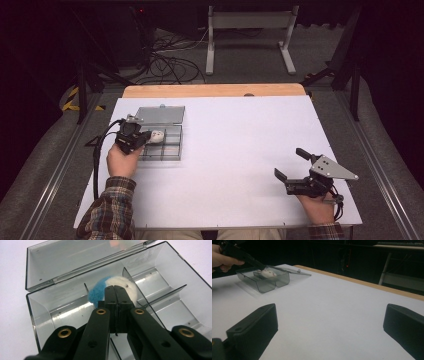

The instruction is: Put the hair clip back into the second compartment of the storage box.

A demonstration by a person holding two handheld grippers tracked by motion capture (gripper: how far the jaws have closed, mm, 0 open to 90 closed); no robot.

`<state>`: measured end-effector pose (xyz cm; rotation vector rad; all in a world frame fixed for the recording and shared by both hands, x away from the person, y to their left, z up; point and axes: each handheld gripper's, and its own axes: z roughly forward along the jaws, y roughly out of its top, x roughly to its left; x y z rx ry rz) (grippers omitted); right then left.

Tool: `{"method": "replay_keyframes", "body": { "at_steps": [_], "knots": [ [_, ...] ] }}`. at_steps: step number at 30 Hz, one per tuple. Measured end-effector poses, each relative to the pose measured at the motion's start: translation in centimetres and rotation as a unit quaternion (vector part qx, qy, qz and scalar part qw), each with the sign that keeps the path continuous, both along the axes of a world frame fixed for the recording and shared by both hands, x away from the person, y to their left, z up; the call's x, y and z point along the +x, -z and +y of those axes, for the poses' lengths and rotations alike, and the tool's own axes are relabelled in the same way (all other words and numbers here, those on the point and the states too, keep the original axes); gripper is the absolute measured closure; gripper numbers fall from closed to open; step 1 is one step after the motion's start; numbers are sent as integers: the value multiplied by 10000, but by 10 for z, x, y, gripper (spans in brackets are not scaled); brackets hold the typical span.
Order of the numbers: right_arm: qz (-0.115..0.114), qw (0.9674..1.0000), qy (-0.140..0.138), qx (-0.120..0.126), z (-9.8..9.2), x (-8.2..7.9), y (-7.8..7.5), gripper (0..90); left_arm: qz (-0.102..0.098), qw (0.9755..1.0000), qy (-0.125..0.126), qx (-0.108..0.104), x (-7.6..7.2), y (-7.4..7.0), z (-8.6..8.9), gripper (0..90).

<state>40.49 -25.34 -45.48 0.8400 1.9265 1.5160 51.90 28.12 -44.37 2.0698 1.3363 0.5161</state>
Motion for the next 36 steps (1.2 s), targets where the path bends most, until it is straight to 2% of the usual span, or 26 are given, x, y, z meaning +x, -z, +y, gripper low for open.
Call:
{"method": "replay_keyframes", "body": {
  "at_steps": [10, 16, 25, 32, 36],
  "knots": [
    [-4, 10000, 0, -7, 0, -1, 0, 3, 2, 10000, -51, 19, 2, 2, -2, 896],
    [3, 10000, 11, 7, 0, -1, 0, 3, -84, 9999, -6, -114, -2, -1, 0, 893],
    [-6, 10000, 5, -4, 0, -1, 0, 3, -328, 9993, -24, -179, -10, -8, 3, 797],
    [-6, 10000, 4, -8, 1, -1, 0, 3, -456, 9988, 8, -191, -16, -9, 3, 665],
    [-5, 10000, 9, -3, 1, -1, 0, 3, -547, 9983, -15, -176, -18, -10, 1, 557]
  ]
}}
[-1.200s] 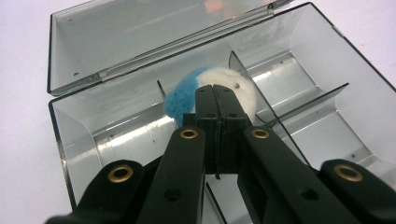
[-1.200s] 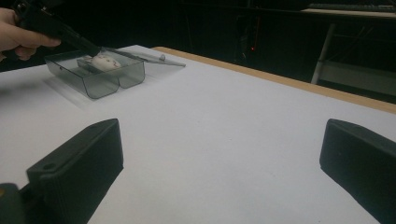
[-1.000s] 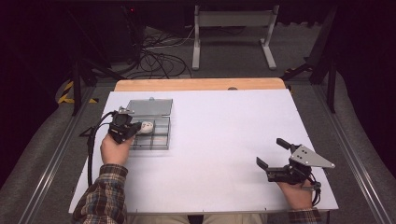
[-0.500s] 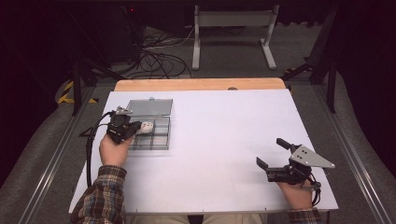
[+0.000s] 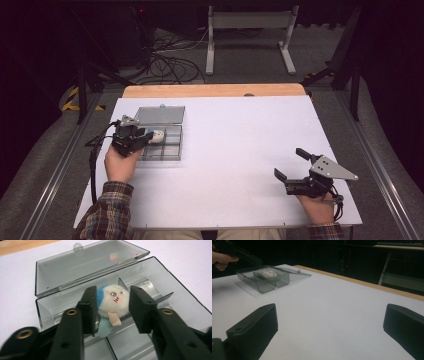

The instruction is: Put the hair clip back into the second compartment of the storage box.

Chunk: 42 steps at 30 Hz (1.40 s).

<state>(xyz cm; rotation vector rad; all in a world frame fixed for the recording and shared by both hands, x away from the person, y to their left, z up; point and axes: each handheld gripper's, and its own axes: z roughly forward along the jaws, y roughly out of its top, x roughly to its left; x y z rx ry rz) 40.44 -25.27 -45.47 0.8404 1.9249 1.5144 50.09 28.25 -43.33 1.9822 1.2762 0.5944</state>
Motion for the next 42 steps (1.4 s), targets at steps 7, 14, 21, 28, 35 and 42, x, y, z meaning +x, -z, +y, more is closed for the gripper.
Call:
{"method": "replay_keyframes", "body": {
  "at_steps": [7, 14, 21, 28, 35, 42],
  "knots": [
    [-5, 10000, 9, 6, 0, 0, 0, 3, -299, 9995, 35, 59, -6, -2, -5, 409],
    [-25, 10000, 18, 13, 0, 0, 0, 3, -539, 9985, 81, -56, -15, -4, -9, 306],
    [-83, 9999, 59, 37, -1, -1, 0, 2, -680, 9974, 187, -157, -20, -3, -12, 209],
    [-113, 9999, 84, 61, -1, -1, 0, 1, -924, 9949, 330, -237, -29, -2, -15, 164],
    [-122, 9998, 85, 99, -1, -1, 0, 1, -1164, 9916, 405, -389, -39, -3, -17, 147],
    [-155, 9996, 217, 120, -2, -2, 0, 2, -1331, 9886, 394, -589, -48, -2, -17, 117]
  ]
}}
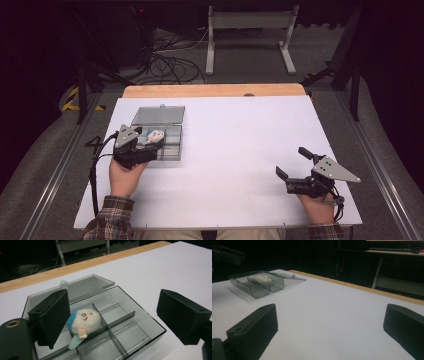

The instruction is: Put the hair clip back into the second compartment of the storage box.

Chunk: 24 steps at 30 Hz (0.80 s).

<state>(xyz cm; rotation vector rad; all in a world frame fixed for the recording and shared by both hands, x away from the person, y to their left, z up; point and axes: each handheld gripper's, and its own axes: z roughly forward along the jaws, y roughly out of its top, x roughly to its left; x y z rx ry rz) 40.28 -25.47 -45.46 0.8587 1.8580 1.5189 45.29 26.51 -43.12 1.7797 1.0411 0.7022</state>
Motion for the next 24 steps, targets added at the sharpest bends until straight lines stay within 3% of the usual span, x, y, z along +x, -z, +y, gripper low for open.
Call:
{"method": "replay_keyframes", "body": {
  "at_steps": [7, 24],
  "knots": [
    [7, 10000, 43, 23, 0, 0, 0, 2, -78, 10000, -2, -33, -10, 3, 1, 98],
    [89, 9996, 275, 42, -2, 1, 1, 3, -611, 9975, 246, -258, -38, 10, 2, 64]
  ]
}}
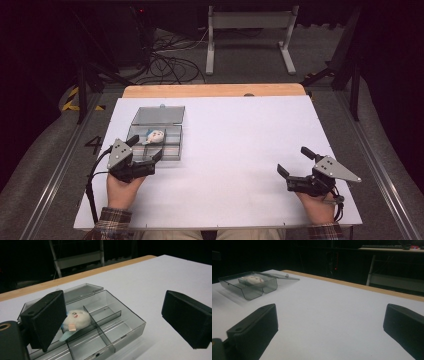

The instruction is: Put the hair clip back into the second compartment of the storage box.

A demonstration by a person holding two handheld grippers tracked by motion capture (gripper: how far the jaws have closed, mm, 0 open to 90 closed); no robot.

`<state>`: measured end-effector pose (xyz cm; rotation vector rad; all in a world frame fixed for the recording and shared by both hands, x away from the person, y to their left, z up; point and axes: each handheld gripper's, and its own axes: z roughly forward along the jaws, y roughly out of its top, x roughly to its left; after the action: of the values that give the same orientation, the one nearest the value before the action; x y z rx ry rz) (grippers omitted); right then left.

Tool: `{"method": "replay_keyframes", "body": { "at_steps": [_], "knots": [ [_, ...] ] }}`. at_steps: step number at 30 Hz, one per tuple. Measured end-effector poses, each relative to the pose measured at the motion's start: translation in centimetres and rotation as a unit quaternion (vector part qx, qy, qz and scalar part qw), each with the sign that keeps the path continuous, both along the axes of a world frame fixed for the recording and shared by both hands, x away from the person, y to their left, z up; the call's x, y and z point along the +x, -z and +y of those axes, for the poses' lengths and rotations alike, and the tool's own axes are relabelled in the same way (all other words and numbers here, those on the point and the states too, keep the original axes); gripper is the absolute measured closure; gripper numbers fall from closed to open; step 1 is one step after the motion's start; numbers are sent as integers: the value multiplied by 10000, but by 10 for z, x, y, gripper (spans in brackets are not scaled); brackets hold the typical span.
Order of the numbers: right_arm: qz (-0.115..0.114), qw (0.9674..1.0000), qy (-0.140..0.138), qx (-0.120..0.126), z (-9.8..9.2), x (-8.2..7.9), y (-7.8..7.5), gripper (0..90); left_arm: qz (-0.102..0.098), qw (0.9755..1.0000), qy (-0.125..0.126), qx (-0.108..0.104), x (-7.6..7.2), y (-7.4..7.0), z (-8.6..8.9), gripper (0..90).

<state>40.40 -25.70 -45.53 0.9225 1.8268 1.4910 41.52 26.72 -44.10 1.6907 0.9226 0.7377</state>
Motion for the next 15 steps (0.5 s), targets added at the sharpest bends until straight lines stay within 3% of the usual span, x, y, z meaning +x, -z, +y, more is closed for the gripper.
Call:
{"method": "replay_keyframes", "body": {
  "at_steps": [6, 12, 15],
  "knots": [
    [10, 10000, -3, 83, -2, 0, 0, 3, -77, 9998, 42, -191, -8, 2, 1, 62],
    [-5, 9999, -47, 113, -2, -1, 0, 3, -142, 9997, 92, -189, -14, 4, 2, 61],
    [-4, 9999, -50, 89, -3, -1, 0, 3, -137, 9995, 82, -288, -17, 5, 4, 59]
  ]
}}
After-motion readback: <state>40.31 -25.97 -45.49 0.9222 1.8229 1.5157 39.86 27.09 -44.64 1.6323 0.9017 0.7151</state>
